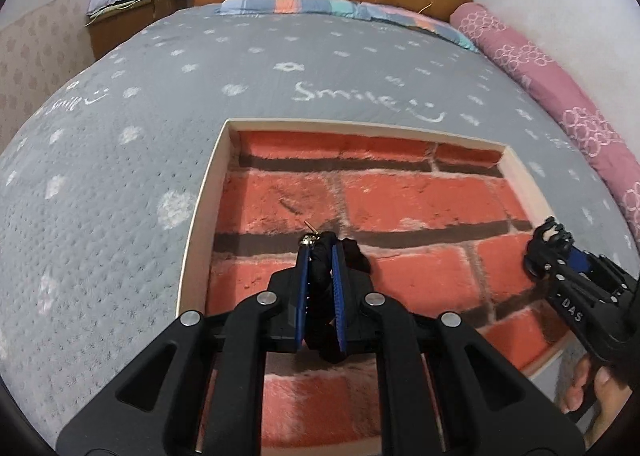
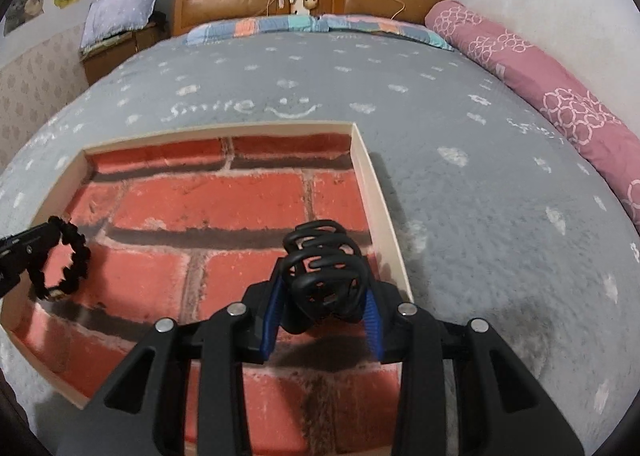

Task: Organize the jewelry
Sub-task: 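Carry the scrunchie with the left tool into the brick tray while the right tool places the claw clip, then withdraw both open tools from the tray back toward the remaining jewelry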

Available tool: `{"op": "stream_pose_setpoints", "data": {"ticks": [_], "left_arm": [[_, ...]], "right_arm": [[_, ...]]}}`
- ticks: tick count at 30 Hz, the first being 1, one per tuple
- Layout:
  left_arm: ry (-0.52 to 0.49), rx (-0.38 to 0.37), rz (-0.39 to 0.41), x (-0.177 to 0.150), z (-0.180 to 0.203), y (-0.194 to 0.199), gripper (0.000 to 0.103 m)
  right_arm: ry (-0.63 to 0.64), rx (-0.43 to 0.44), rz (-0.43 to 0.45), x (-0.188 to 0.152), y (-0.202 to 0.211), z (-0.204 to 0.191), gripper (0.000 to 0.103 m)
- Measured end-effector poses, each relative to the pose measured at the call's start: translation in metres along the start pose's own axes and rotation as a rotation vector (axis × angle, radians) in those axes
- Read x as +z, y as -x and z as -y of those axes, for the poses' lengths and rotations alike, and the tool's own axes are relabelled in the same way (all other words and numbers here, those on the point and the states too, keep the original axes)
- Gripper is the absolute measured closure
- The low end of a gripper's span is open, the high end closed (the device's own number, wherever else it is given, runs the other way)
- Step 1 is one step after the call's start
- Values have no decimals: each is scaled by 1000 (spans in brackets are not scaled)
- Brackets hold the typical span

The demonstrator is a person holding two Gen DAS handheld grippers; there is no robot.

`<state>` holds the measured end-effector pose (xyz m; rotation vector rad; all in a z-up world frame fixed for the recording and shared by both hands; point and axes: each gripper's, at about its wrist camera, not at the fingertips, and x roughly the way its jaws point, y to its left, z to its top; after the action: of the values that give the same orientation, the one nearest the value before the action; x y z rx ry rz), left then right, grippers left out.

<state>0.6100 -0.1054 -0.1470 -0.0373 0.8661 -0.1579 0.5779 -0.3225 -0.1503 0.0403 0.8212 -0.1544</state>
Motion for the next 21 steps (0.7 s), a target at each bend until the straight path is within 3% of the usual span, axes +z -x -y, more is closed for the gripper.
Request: {"op": "stream_pose_setpoints", "data": {"ticks": [3, 7, 9, 10, 13, 15, 19, 21], "left_arm": [[15, 4, -8, -1, -5, -3, 91], [15, 6, -25, -3, -6, -4, 72], [11, 10, -12, -2, -6, 3, 64], [12, 6, -7, -2, -6, 7, 60], [1, -11, 9, 0, -3, 24, 49], [-19, -16, 25, -1, 0, 39, 48], [-40, -4, 72, -9, -1, 74, 23], [-54, 14, 108, -17, -4, 97, 16]], "right_arm": [[-2, 9, -14, 0, -4, 0, 68], [7, 3, -25, 2, -3, -3, 67], [9, -2, -15, 3, 2, -3, 60], [7, -1, -1, 4, 8, -2, 51], [-2, 7, 25, 7, 21, 3, 47], [-10, 16, 36, 8, 32, 7, 47], [-1, 20, 79, 2, 67, 10, 46], [-3, 19, 98, -4, 86, 11, 40]]}}
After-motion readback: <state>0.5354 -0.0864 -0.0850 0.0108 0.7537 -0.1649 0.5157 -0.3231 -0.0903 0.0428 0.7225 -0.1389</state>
